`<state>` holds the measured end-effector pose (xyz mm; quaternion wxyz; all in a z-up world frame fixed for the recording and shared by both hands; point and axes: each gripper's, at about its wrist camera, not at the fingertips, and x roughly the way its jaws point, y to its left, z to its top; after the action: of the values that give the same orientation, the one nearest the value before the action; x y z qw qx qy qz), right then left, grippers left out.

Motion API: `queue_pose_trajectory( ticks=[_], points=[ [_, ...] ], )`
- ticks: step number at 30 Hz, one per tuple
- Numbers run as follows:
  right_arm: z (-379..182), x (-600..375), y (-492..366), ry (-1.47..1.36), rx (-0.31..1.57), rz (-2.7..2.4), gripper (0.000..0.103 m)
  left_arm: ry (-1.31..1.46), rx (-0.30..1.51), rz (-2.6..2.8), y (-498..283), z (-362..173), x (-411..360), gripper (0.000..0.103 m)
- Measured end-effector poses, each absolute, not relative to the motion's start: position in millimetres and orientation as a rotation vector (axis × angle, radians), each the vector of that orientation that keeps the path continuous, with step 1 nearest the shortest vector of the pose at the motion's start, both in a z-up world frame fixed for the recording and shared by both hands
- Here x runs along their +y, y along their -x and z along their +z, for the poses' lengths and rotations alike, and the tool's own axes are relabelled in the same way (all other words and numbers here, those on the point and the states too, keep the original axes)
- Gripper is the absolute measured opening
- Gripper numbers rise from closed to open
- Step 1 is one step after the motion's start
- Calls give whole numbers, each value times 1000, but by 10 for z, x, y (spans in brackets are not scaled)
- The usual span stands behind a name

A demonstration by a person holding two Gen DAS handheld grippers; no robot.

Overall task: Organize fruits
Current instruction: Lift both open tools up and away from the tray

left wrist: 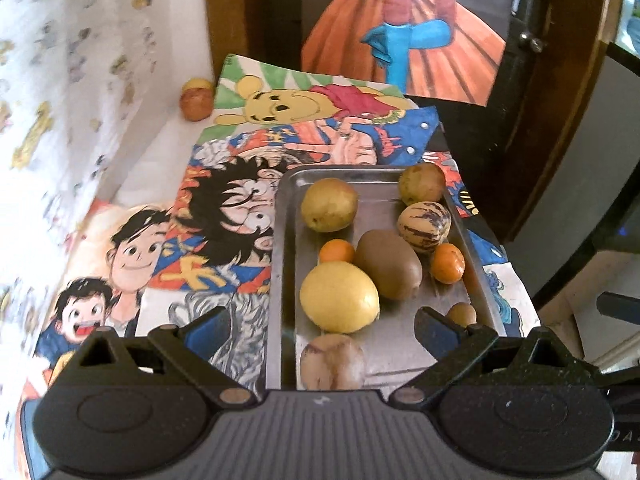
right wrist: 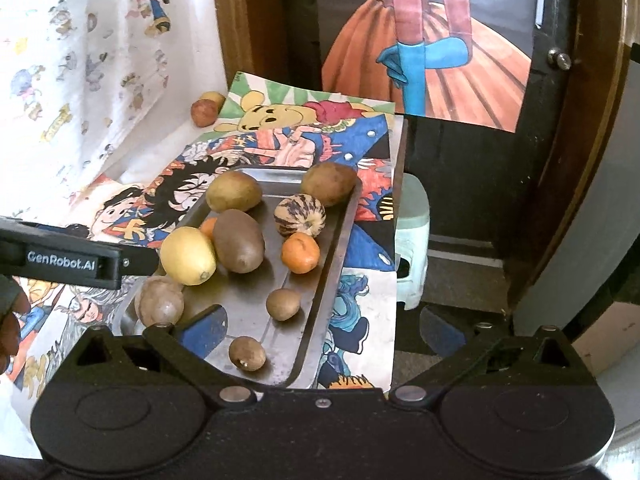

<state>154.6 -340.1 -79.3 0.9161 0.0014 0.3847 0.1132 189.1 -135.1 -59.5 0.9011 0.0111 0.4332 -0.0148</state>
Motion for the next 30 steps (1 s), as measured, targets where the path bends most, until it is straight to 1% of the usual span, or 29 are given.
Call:
queue_pose_trajectory(
  ticks=[16,30],
  points=[
    [-720,-3531,-1339,59,769,421,102,88,839,177,-1182,-541,-1428,101],
    [-659,-3495,-1130,16,761,416,102,76,829,217,-819,-495,-1380,101]
  ],
)
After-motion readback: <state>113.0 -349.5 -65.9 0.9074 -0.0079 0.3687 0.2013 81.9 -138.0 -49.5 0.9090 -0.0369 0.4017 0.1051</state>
